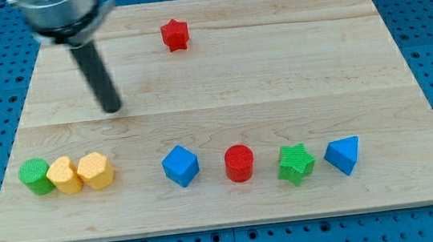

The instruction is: Move the arm close to the red star

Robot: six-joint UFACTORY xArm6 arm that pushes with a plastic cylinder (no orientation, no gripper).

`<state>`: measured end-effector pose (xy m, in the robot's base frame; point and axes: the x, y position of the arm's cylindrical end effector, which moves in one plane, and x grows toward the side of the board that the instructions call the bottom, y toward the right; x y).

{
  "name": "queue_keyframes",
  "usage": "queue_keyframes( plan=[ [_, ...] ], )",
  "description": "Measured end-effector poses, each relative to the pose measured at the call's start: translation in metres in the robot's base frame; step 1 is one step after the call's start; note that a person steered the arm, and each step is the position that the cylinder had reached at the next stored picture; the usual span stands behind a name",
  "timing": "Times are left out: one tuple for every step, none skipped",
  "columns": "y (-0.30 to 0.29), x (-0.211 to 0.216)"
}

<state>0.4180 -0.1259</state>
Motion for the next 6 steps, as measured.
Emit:
queue_keyframes(
  plan=[
    [0.086, -0.015],
    [0.167, -0.06],
    [0.176, -0.131],
    [0.142, -0.179],
    [0.064, -0.183],
    [0.065, -0.146]
  ],
)
